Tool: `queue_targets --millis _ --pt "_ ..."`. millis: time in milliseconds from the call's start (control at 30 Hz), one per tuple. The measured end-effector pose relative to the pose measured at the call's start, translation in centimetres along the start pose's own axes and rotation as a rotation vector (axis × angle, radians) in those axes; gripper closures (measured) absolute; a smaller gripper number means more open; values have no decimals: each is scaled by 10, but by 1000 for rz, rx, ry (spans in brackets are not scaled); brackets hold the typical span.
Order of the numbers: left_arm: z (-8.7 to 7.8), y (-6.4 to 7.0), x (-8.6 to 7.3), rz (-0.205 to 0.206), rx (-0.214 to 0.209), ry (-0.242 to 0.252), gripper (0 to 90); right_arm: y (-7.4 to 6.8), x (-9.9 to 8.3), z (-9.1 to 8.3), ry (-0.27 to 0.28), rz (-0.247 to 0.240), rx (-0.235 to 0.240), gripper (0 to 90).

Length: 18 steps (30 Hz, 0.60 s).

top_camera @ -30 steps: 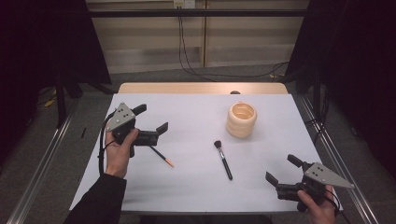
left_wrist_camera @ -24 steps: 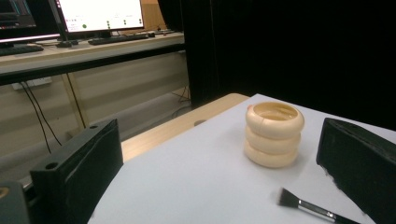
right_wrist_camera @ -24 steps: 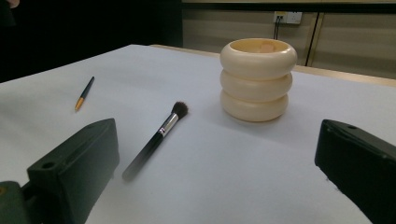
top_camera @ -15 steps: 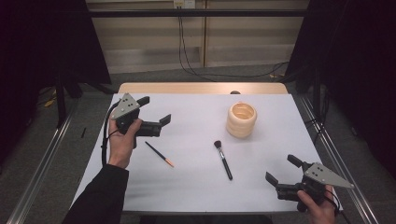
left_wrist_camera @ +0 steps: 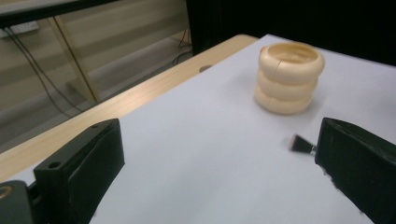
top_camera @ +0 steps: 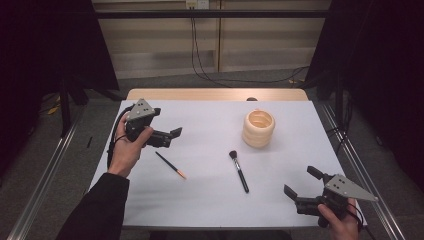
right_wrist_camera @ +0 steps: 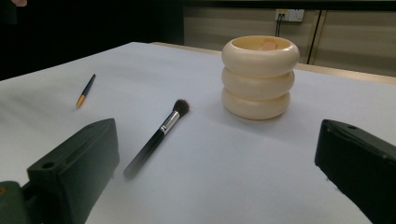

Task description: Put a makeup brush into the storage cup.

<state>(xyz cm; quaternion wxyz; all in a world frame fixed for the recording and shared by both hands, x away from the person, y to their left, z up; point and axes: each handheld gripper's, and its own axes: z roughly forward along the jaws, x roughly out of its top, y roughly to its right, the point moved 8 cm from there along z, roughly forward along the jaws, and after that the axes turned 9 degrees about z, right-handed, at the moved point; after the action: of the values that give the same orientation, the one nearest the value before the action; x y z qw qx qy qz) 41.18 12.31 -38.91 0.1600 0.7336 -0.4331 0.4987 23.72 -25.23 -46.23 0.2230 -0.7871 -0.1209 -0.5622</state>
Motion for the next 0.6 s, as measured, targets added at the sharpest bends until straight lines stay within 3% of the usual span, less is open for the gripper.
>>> queue_targets --millis 67,100,167,267,300,333,400,467,600 --pt "2 0 -2 2 -8 -14 15 0 0 0 0 0 2 0" --pt "5 0 -6 2 -25 -64 17 -1 0 0 -2 4 2 0" --pt "5 0 -7 7 -24 -82 21 -1 -1 1 -4 1 -1 0" --pt "7 -1 -10 28 -43 -130 22 -1 -1 1 -6 2 2 0" --pt "8 0 -14 48 -59 -174 22 -1 -1 1 -7 -2 3 0" --pt "8 0 -14 48 -59 -174 23 -1 -1 1 -7 -2 3 0" --pt "10 3 -20 73 -105 -230 27 -1 -2 1 -13 2 5 0" --pt "11 3 -22 76 -101 -245 28 -1 -2 2 -13 0 4 0" --pt "13 5 -29 84 -136 -289 29 -1 -2 1 -18 0 8 0"
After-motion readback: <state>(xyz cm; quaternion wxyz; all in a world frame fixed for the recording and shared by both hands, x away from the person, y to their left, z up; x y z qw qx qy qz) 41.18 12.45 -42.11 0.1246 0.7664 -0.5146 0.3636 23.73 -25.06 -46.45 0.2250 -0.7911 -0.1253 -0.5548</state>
